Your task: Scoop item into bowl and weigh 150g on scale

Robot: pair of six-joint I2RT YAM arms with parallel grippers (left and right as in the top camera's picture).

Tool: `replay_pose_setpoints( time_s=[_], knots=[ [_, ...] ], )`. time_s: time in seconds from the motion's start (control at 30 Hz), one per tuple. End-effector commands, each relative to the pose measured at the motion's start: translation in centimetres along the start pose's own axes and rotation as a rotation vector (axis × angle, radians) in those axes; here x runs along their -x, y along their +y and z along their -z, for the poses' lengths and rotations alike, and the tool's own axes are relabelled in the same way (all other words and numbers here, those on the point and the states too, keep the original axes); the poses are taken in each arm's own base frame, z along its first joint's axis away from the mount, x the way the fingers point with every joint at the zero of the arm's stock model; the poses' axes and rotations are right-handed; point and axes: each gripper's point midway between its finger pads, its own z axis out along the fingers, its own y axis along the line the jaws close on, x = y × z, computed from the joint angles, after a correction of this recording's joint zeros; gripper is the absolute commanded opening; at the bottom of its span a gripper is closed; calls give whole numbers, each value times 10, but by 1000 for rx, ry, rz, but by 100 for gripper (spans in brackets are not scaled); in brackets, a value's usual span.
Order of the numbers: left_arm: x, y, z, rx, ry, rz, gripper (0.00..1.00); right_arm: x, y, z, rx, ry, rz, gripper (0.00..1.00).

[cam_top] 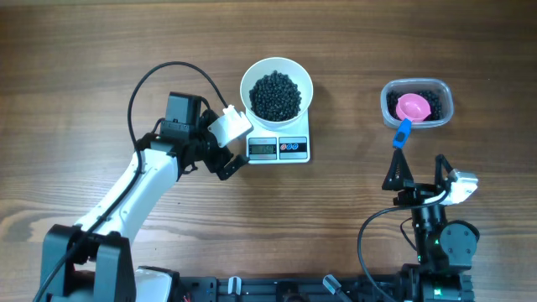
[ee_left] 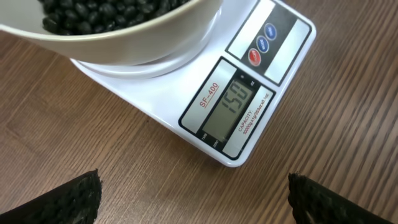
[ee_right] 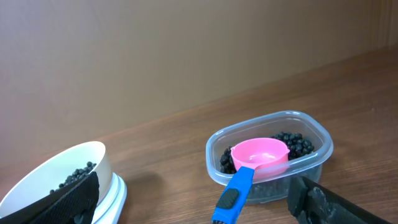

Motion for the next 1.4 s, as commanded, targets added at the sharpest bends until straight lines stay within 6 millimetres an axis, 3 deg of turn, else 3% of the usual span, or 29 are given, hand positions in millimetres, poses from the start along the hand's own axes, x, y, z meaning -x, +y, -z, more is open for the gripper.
replay_pose_setpoints(
  time_s=[0.0,0.13,0.27,0.43,0.6,0.77,0.93,1.37],
  knots=[
    [20,3,29,66,-77,113,100,-1,-3,-1,-16,1,-12,100],
    [31,1,61,158,-144,90,100,-1,-3,-1,-16,1,-12,100],
    [31,7,96,321,-281,192,100,-1,-3,-1,-16,1,-12,100],
    [11,-9,129,460,-452,162,100,-1,-3,-1,-16,1,-12,100],
    [-12,-16,149,570,-570,190,100,-1,-3,-1,-16,1,-12,100],
    [-33,-19,158,659,-638,180,100,-1,-3,-1,-16,1,-12,100],
    [-47,-17,153,709,-656,181,100,-1,-3,-1,-16,1,-12,99],
    [-61,-7,155,791,-640,199,100,-1,-3,-1,-16,1,-12,100]
  ],
)
